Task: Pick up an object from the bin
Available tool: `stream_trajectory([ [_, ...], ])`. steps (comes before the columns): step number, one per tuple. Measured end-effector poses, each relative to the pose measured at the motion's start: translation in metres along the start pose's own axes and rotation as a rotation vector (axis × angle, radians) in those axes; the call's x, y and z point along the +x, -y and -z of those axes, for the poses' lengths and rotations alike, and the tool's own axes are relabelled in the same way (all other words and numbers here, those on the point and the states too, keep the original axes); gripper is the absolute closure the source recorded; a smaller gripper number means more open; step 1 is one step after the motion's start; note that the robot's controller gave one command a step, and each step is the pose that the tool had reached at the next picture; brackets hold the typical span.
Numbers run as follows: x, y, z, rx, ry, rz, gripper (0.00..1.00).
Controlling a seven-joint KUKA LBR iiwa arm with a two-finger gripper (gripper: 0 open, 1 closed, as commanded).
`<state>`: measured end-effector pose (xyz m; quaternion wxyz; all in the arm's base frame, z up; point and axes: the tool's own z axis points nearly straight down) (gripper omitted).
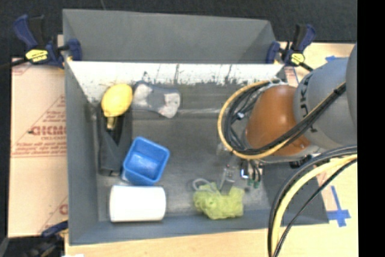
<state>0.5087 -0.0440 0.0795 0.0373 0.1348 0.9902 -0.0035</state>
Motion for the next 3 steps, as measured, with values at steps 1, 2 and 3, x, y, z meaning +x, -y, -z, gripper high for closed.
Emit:
stream_trajectory([
  [1,0.023,-0.089,-0.004,0.001,-0.009,-0.024,1.0],
  [2,0.023,-0.089,-0.004,0.001,-0.009,-0.023,1.0],
  [3,0.025,-0.085,0.01,0.002,-0.013,-0.031,1.0],
])
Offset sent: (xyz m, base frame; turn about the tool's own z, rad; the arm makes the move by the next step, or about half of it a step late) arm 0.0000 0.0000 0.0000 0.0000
